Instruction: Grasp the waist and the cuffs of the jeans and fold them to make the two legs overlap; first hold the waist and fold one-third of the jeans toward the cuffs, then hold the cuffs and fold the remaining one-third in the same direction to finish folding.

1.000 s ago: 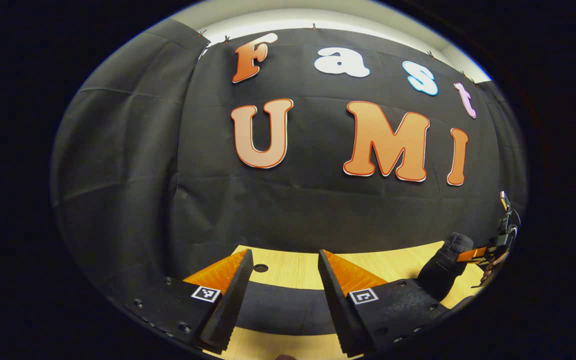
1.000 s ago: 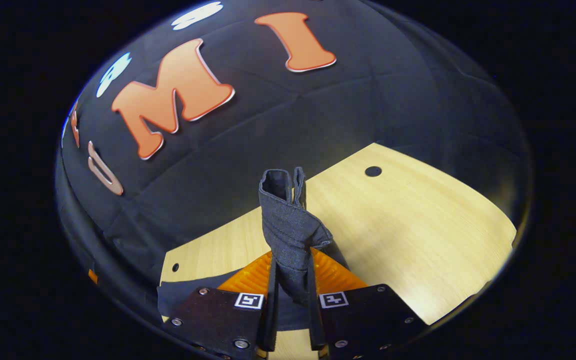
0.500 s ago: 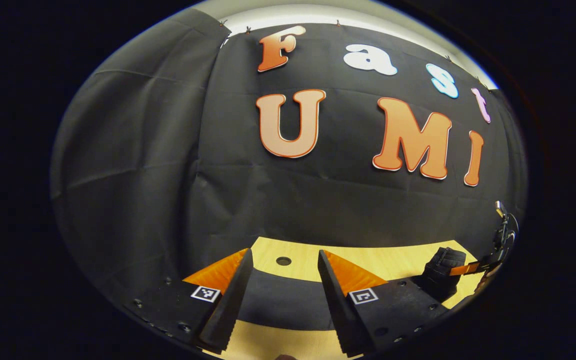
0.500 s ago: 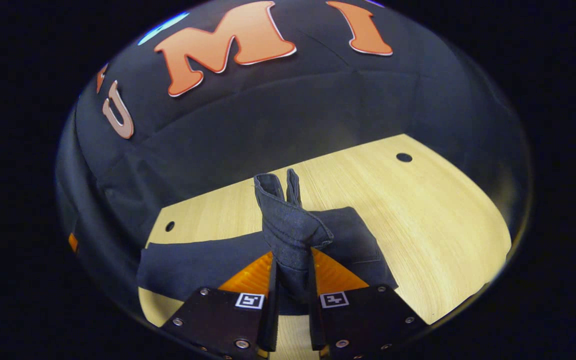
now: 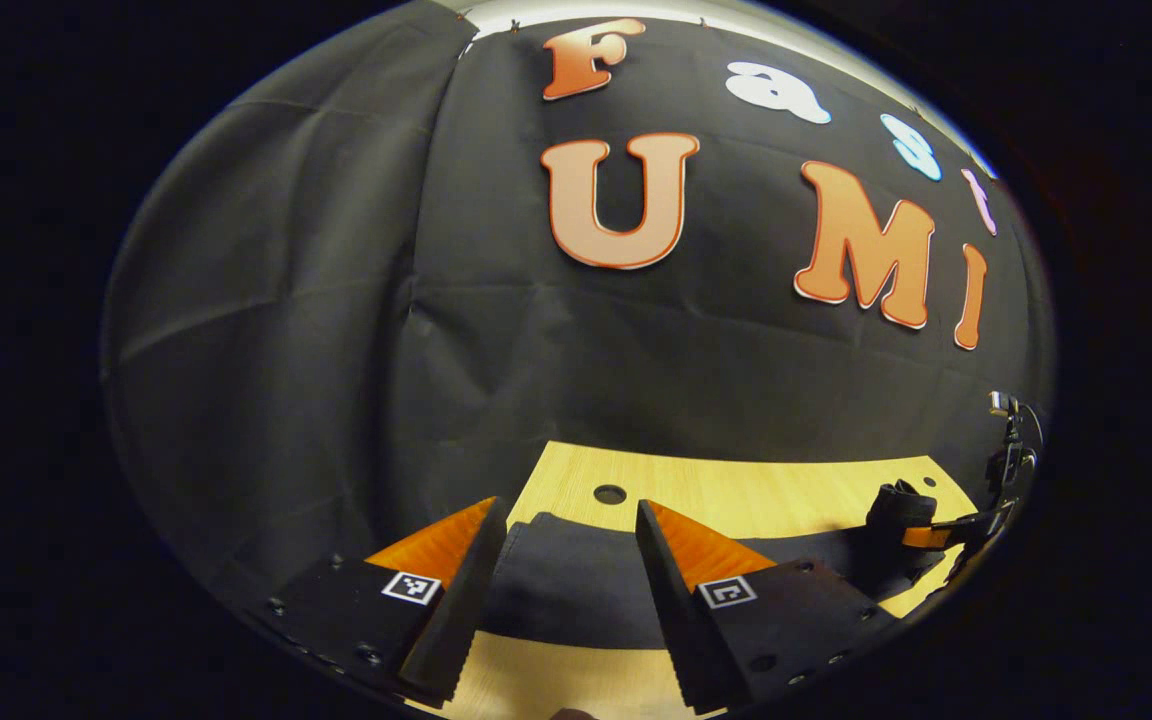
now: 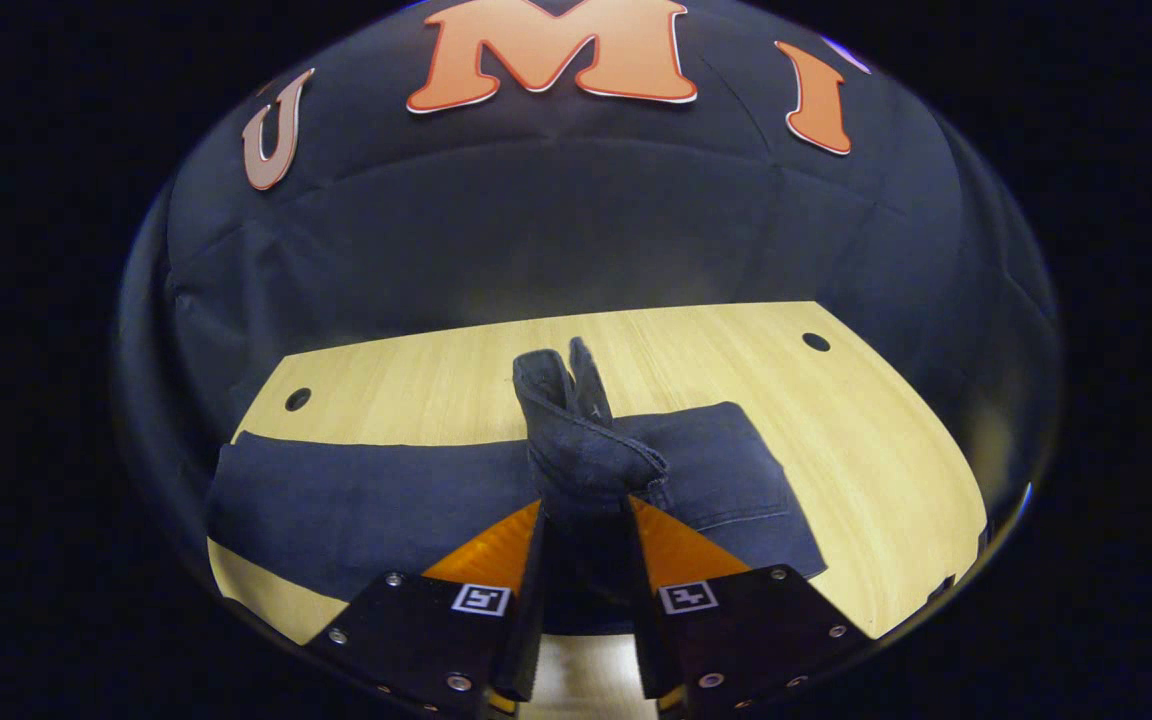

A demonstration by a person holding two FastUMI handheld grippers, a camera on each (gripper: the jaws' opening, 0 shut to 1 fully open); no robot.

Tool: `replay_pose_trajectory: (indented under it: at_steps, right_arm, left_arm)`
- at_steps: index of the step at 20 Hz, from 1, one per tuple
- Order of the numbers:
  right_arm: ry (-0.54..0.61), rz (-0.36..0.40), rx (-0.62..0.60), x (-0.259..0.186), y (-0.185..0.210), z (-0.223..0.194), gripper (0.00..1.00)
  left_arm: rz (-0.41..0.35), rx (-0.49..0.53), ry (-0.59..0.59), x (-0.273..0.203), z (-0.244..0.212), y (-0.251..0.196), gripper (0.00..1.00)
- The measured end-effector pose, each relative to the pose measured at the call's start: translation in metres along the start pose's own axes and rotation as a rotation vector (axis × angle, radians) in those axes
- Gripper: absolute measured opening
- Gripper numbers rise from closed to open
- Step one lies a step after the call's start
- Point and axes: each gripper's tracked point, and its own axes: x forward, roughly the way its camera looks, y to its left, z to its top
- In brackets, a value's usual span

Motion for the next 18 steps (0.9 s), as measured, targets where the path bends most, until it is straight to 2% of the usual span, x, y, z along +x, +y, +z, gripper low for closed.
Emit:
replay_pose_trajectory:
  at_steps: [1, 2, 3, 4, 5, 6, 7, 8, 9, 10, 12, 14, 16, 18]
  right_arm:
    - [-0.001, 0.037, 0.012, -0.003, 0.003, 0.004, 0.44]
    - [0.003, 0.066, 0.027, -0.005, 0.008, 0.004, 0.50]
    - [0.001, 0.071, 0.025, -0.007, 0.003, 0.007, 0.51]
    - [-0.008, 0.069, 0.012, -0.011, -0.001, 0.012, 0.52]
    - [-0.013, 0.066, 0.001, -0.013, -0.004, 0.015, 0.53]
    - [-0.022, 0.065, -0.005, -0.019, -0.006, 0.018, 0.59]
    - [-0.034, 0.062, -0.011, -0.028, -0.011, 0.021, 0.63]
    - [-0.048, 0.054, -0.010, -0.037, -0.019, 0.026, 0.71]
    - [-0.059, 0.045, -0.007, -0.049, -0.031, 0.032, 0.68]
    - [-0.068, 0.031, -0.001, -0.061, -0.044, 0.036, 0.81]
    - [-0.095, 0.010, 0.005, -0.075, -0.051, 0.041, 0.85]
    - [-0.118, -0.014, 0.006, -0.089, -0.059, 0.046, 0.87]
    - [-0.132, -0.039, 0.008, -0.096, -0.066, 0.046, 0.88]
    - [-0.150, -0.066, 0.010, -0.106, -0.077, 0.048, 0.88]
  left_arm:
    - [-0.005, -0.010, 0.026, 0.007, -0.009, 0.006, 0.78]
    - [-0.008, -0.024, 0.053, 0.014, -0.018, 0.012, 0.82]
    - [-0.007, -0.036, 0.088, 0.022, -0.029, 0.019, 0.80]
    - [-0.007, -0.049, 0.121, 0.033, -0.039, 0.023, 0.87]
    - [0.002, -0.063, 0.169, 0.041, -0.053, 0.028, 0.88]
    - [0.012, -0.080, 0.218, 0.050, -0.068, 0.036, 0.97]
    - [0.019, -0.102, 0.269, 0.057, -0.083, 0.042, 0.94]
    - [0.034, -0.122, 0.318, 0.065, -0.098, 0.049, 0.95]
    - [0.048, -0.150, 0.369, 0.072, -0.113, 0.056, 0.96]
    - [0.066, -0.179, 0.419, 0.079, -0.126, 0.062, 0.97]
    - [0.091, -0.238, 0.525, 0.092, -0.152, 0.069, 0.97]
    - [0.082, -0.279, 0.608, 0.102, -0.170, 0.072, 0.98]
    - [0.059, -0.269, 0.665, 0.113, -0.179, 0.073, 0.98]
    - [0.045, -0.198, 0.698, 0.131, -0.184, 0.073, 0.98]
